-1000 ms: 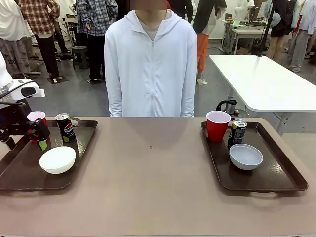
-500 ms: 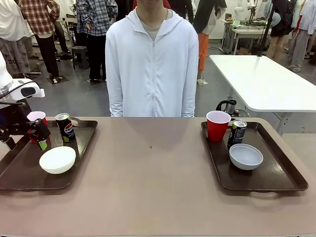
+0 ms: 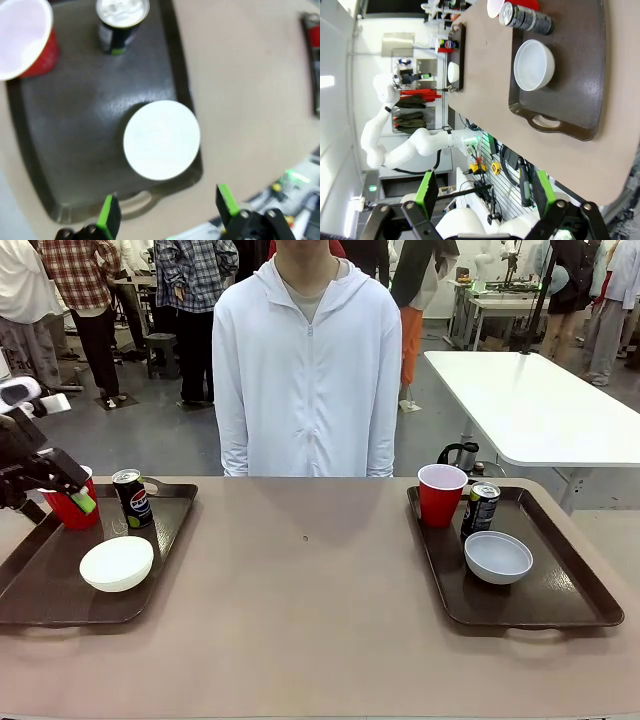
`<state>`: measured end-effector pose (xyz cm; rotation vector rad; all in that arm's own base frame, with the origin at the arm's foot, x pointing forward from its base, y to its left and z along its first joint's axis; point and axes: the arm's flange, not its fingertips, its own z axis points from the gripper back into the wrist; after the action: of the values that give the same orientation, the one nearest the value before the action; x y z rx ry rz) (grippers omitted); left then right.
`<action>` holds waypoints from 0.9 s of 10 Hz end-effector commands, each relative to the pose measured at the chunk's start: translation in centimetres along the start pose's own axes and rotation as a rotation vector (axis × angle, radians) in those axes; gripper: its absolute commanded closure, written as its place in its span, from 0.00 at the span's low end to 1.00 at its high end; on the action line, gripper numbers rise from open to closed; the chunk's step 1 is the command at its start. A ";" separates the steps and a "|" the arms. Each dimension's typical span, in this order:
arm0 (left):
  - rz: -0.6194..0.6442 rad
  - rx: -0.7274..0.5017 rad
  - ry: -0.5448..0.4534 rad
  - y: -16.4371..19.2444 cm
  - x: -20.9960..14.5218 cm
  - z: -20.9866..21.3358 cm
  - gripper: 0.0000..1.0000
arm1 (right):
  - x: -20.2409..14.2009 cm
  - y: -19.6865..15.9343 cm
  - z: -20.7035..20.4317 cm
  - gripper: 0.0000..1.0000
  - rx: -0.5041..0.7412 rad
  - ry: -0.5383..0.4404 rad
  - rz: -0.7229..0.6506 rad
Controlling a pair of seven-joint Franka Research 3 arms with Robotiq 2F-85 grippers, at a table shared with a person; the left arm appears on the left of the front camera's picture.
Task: Prepare tableware on both trays.
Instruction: Pick up a Picnic Bowl from the table and place it on a Handle tray.
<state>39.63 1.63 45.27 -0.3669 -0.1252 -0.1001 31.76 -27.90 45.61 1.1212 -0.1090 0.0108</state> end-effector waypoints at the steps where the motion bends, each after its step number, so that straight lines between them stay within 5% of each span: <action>1: -0.048 -0.218 0.080 4.8 1.4 0.1 0.00 | -0.1 0.2 0.0 0.01 0.008 -0.004 0.004; 4: -0.011 -0.490 0.127 14.5 0.9 0.0 0.00 | -0.1 0.2 0.0 0.01 0.008 -0.004 0.004; 9: 0.240 -0.664 -0.050 25.1 -1.6 1.2 0.00 | -0.1 0.2 0.0 0.01 0.008 -0.004 0.004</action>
<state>40.34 25.04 36.59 -1.0053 -0.0511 0.0835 31.72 -27.92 45.62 1.1211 -0.1092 0.0098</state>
